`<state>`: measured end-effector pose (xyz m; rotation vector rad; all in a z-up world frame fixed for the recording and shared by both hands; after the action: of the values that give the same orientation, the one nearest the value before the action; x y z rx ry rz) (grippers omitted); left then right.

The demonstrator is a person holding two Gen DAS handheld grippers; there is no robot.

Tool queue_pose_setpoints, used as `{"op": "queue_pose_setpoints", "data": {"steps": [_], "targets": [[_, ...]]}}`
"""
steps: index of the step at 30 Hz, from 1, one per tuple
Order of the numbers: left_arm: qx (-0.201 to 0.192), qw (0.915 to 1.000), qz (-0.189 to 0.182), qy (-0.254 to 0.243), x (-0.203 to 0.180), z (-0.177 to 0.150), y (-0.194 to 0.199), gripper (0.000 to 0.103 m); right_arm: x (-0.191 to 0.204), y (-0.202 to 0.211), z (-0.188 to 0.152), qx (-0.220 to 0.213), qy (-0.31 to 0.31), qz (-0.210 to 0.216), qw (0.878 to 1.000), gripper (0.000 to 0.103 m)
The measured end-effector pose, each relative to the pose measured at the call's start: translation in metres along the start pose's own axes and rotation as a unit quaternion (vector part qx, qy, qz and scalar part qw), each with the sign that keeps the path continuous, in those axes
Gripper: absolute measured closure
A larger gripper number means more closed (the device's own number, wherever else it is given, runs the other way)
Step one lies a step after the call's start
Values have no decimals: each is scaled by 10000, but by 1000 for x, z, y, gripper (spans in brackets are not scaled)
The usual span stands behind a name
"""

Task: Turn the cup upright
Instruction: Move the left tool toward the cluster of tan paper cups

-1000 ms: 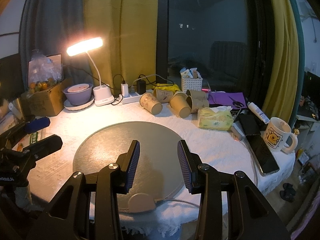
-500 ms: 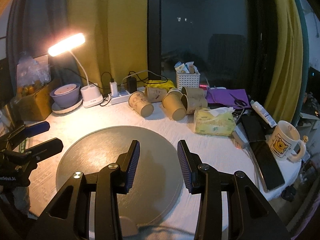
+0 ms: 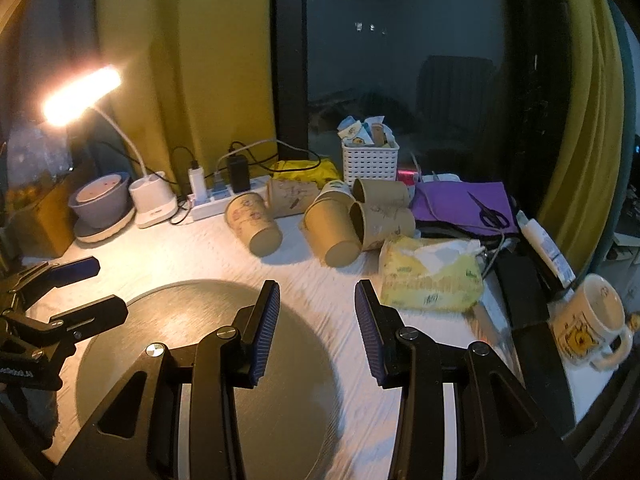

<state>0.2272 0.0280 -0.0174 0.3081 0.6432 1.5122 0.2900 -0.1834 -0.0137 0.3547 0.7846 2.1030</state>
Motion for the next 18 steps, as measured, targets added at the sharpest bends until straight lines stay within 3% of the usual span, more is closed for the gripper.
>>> {"op": "queue_pose_setpoints", "data": {"steps": [4,13,18], "targets": [[80,9999,-30,53,6,18,-27,8,-13,-21,19,-39,-12,-61,10000,62],[565,9944,-1,897,37,40,-98,8,-25,-81,50,9,-36,41,10000,62],[658,9916,117,1105,46,51,-135,8,-33,-112,60,76,-27,120,9999,62]]}}
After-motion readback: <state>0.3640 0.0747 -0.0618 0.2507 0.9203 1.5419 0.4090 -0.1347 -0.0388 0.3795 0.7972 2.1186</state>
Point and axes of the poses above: each gripper's, at about its wrist camera, not at the fingertips, and y roughly against the way its jaws point, x to its left, z to its top, the point moved 2 cm from there along -y, roughly the way its jaws point
